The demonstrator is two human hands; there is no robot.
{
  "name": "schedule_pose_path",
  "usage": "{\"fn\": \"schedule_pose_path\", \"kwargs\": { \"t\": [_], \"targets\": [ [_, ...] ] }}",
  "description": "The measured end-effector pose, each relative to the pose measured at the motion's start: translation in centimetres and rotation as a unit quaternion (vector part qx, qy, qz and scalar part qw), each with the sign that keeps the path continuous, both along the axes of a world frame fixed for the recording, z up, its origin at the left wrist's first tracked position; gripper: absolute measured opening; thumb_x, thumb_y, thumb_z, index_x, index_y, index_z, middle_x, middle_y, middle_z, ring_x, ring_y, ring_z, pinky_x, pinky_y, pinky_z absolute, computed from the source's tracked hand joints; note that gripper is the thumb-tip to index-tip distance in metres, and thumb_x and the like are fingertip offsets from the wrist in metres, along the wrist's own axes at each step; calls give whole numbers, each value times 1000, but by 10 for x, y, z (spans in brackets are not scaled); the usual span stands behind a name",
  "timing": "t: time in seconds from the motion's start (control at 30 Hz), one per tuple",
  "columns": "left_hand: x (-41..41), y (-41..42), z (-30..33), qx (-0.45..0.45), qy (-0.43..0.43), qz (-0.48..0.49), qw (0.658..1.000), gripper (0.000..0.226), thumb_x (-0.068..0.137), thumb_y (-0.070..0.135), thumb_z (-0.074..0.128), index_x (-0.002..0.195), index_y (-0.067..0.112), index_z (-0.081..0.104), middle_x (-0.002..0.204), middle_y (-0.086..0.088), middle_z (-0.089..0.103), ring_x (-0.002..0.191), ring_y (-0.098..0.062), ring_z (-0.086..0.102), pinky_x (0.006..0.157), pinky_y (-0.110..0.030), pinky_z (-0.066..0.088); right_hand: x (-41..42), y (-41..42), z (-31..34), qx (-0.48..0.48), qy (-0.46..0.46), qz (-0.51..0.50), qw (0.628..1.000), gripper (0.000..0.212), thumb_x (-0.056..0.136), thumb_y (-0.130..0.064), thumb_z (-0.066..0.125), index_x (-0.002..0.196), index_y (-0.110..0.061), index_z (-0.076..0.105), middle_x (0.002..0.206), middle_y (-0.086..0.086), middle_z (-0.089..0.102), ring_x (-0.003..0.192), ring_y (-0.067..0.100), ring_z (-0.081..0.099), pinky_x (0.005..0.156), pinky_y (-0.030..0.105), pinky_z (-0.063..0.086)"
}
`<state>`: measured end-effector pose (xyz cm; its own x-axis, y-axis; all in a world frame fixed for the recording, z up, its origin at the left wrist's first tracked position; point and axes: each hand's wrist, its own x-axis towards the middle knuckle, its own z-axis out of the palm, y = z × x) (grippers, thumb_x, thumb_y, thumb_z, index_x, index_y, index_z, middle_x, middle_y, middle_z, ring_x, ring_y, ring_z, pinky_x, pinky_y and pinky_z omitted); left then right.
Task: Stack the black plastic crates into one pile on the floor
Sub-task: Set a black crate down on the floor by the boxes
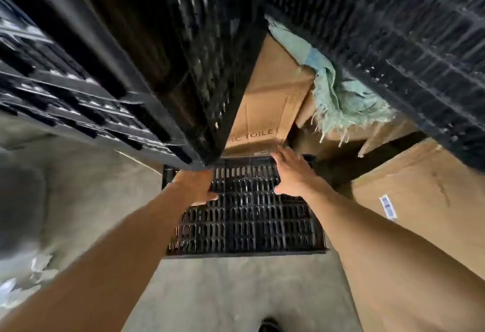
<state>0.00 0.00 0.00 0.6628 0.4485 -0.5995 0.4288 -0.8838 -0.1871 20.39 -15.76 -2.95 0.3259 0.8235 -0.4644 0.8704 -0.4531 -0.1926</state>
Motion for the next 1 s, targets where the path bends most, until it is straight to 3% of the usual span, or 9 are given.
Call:
{"fn": "schedule_pose_path", "kwargs": {
  "t": [0.1,0.23,0.3,0.4,0.5,0.57,0.73,0.83,1.0],
  "targets": [
    [19,17,-21,12,38,5,999,116,83,64,63,154,-3,-1,163,-22,4,148,-40,10,120,-49,17,9,8,-23,-49,-27,10,998,124,71,-29,83,155,-12,-7,164,11,-5,150,29,-2,120,49,1],
    [13,18,-37,-5,49,-1,999,146,63,62,82,152,1,-16,163,-19,-7,149,-38,5,120,-52,13,9,7,-24,-56,-50,35,997,131,56,-41,91,154,-10,9,158,15,20,142,34,23,118,50,16],
    [6,11,-35,20,55,-22,998,137,61,61,83,156,4,1,163,-19,4,148,-38,12,120,-51,15,6,-3,-17,-65,-56,51,995,133,51,-47,92,152,-10,15,153,17,24,138,36,26,116,49,22],
    [-3,1,-27,-32,16,42,998,104,67,43,87,148,9,32,151,-15,33,130,-36,45,106,-46,42,-10,-26,-3,-68,-45,58,995,126,47,-50,92,146,-12,25,145,15,35,129,33,35,108,46,33],
    [-21,-4,-11,-103,-5,88,991,54,78,28,80,125,17,56,103,-1,64,93,-22,63,78,-33,50,-32,-50,9,-62,-52,69,994,120,43,-53,92,139,-14,30,135,8,48,120,28,48,101,44,35],
    [-38,-9,1,-132,15,84,988,34,82,25,77,112,19,62,80,8,57,82,-16,59,73,-29,43,-48,-68,14,-64,-53,73,994,117,44,-52,91,137,-15,31,133,6,52,117,27,53,99,46,38],
    [-77,-49,25,-201,64,51,976,38,80,28,80,113,15,69,97,1,69,94,-21,64,89,-33,52,-91,-120,20,-54,-56,81,994,83,60,-49,86,124,-19,43,102,-2,68,89,20,66,80,39,51],
    [-105,-85,28,-219,90,19,971,47,77,30,83,117,11,68,112,-6,67,105,-27,62,91,-37,52,-124,-155,24,-57,-60,75,994,54,74,-40,77,118,-23,51,88,-5,70,78,18,69,59,29,46],
    [-171,-151,1,-194,74,-46,977,35,87,18,72,118,6,60,118,-11,60,106,-29,61,82,-34,50,-183,-199,20,-63,-101,50,992,27,84,-34,63,111,-29,61,90,-2,73,83,21,71,60,31,45]
  ]
}}
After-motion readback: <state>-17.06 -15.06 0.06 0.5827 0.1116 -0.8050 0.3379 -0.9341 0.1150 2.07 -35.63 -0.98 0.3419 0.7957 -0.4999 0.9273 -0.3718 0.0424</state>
